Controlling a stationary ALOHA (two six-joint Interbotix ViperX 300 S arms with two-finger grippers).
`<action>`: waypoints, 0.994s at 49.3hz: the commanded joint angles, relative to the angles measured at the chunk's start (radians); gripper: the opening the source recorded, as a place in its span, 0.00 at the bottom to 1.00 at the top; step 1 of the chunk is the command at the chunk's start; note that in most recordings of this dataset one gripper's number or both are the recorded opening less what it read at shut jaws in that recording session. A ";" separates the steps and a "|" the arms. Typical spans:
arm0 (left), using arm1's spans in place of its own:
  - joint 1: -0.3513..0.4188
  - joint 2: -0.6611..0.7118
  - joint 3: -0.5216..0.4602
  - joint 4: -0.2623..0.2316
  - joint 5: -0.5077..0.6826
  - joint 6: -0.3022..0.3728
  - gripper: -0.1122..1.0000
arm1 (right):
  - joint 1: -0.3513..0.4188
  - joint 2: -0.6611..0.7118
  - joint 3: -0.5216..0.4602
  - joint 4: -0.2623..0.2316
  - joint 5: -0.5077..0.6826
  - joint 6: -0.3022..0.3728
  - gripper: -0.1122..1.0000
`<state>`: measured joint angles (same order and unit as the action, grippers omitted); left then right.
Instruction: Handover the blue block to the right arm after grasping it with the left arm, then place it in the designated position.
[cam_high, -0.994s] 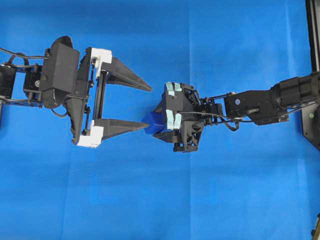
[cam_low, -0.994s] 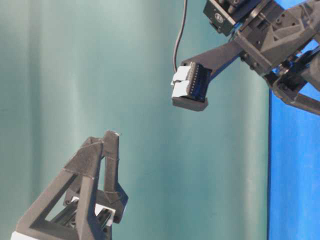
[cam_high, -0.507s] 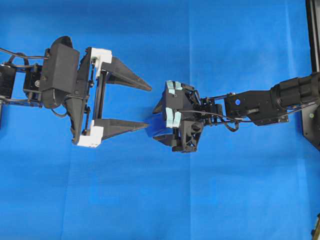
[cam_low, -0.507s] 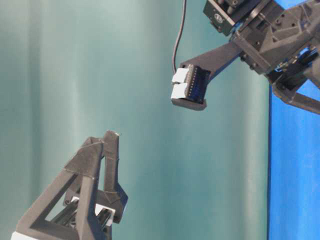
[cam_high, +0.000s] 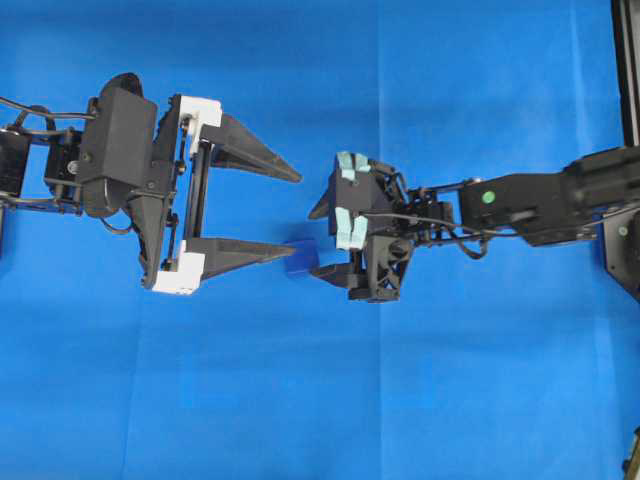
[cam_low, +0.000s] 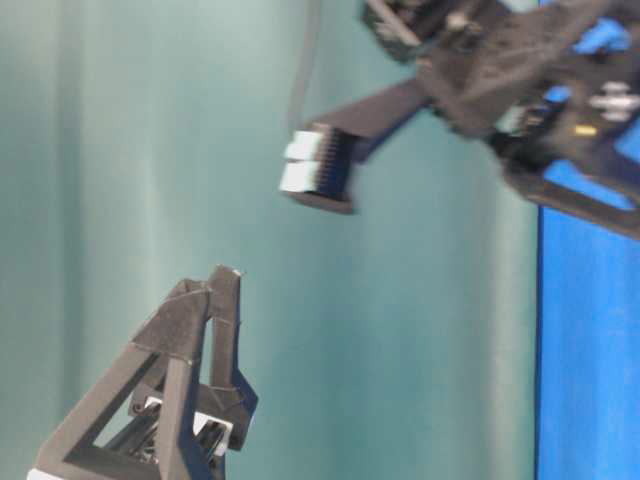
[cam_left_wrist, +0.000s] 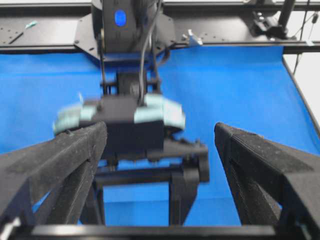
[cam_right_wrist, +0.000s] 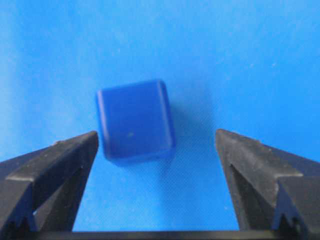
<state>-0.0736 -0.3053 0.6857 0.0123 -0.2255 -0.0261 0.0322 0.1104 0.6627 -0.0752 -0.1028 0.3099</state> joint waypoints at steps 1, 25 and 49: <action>-0.002 -0.023 -0.008 0.002 -0.005 0.002 0.93 | 0.006 -0.107 -0.009 -0.003 0.061 -0.002 0.92; -0.003 -0.023 -0.009 0.002 -0.008 0.002 0.93 | 0.009 -0.480 -0.003 -0.052 0.304 -0.005 0.92; -0.003 -0.020 -0.014 0.002 -0.008 0.002 0.93 | 0.008 -0.667 0.029 -0.080 0.391 -0.005 0.92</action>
<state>-0.0736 -0.3083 0.6872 0.0123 -0.2255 -0.0245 0.0399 -0.5446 0.7010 -0.1519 0.2915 0.3022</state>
